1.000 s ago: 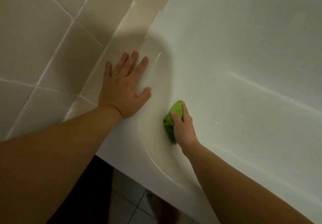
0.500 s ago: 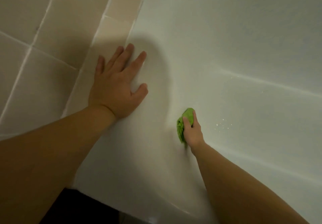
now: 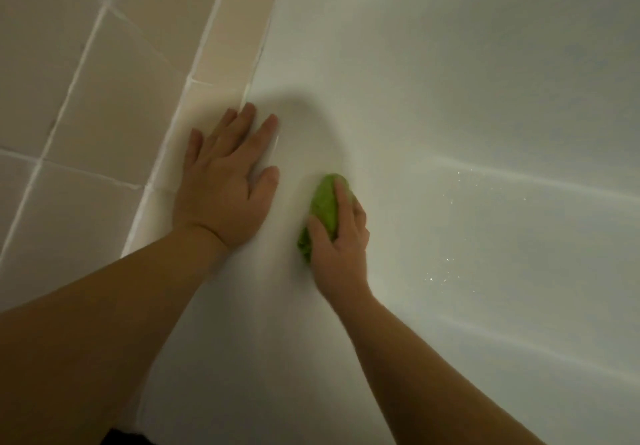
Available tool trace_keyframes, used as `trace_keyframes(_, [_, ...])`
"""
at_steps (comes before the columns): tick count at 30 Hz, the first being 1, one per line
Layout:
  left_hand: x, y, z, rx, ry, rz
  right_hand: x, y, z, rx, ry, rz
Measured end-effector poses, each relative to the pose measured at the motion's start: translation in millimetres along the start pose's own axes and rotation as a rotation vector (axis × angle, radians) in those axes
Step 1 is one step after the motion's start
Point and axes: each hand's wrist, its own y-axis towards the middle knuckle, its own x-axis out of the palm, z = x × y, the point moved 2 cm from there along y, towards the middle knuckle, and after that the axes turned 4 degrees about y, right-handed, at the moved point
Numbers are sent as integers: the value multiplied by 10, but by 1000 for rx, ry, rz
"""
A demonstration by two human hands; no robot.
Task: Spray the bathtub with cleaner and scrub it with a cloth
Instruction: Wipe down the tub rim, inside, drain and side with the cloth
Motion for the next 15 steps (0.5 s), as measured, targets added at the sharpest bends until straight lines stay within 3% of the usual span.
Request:
trace_keyframes(3, [-1,7,0,-7,0,-5,119,-160,-303,-196,-69,-35])
trace_keyframes(8, [-3,15,-14,-5,-8,16,-60,40,287,-164,-59,67])
trace_keyframes(11, [12,46,-26,7,-17,24,-277,299,1040,140,4,184])
trace_keyframes(13, [17,74,-41,17,-17,30,-429,389,1464,408,-51,176])
trace_keyframes(15, [26,113,-44,31,-11,36,-528,449,1736,558,-136,194])
